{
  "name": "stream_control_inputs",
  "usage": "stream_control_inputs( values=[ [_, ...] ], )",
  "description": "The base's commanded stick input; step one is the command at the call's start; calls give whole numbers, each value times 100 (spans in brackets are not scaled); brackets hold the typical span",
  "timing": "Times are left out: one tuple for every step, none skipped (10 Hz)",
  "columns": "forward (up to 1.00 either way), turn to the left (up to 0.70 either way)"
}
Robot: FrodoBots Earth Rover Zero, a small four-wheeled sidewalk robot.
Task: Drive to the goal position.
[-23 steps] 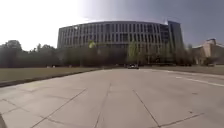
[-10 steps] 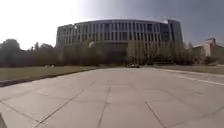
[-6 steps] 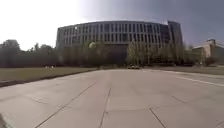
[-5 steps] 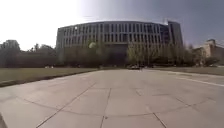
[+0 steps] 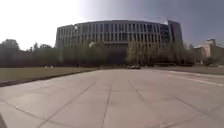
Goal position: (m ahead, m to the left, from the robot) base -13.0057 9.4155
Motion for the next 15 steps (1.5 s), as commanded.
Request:
stream_control_inputs(
  values=[
    [70,0],
    [70,0],
    [70,0],
    [70,0],
    [70,0],
    [70,0],
    [70,0],
    [70,0],
    [70,0],
    [70,0],
    [70,0],
    [70,0],
    [70,0],
    [70,0],
    [70,0]
  ],
)
